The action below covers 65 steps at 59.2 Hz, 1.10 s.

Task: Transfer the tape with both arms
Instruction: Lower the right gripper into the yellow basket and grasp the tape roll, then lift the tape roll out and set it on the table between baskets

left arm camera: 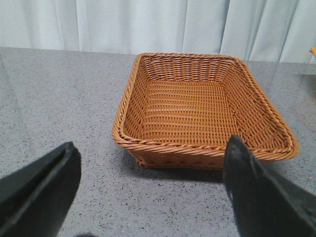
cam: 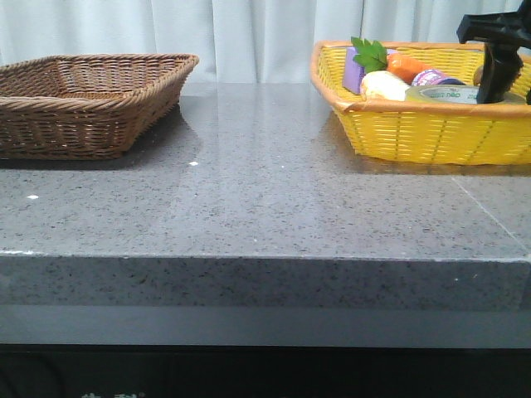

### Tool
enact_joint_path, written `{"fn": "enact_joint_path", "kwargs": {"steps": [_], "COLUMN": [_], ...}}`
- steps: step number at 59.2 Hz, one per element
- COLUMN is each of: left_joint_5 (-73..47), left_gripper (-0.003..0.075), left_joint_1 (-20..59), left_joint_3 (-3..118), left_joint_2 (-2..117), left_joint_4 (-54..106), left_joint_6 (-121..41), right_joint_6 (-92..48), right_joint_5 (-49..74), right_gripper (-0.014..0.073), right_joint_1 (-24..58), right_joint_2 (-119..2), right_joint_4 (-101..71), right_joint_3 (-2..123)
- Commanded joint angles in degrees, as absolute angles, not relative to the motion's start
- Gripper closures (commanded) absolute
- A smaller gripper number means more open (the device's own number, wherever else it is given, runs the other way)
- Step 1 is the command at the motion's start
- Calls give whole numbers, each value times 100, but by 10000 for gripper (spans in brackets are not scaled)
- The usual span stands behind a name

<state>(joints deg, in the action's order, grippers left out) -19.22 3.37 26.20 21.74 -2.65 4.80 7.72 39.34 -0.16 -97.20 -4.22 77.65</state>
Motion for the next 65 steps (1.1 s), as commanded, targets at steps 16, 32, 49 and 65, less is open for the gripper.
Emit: {"fn": "enact_joint_path", "kwargs": {"steps": [16, 32, 49, 65], "left_joint_5": [-1473, -1473, -1473, -1473], "left_gripper": [136, 135, 136, 136], "left_joint_1": [320, 320, 320, 320], "left_joint_3": [2827, 2827, 2827, 2827], "left_joint_2": [2251, 2251, 2251, 2251], "left_joint_4": [-281, -281, -281, -281], "left_joint_6": [495, 495, 495, 495], "right_joint_6": [749, 744, 636, 329], "right_joint_5": [3588, 3653, 3762, 3301], "right_gripper": [559, 564, 564, 564], "right_joint_1": [-63, -63, 46, 1439], "right_joint_2": [-9463, -9050, -8126, -7691], "right_joint_4": [-425, -425, -425, -429], "right_joint_3": [7983, 8096, 8516, 8524]}}
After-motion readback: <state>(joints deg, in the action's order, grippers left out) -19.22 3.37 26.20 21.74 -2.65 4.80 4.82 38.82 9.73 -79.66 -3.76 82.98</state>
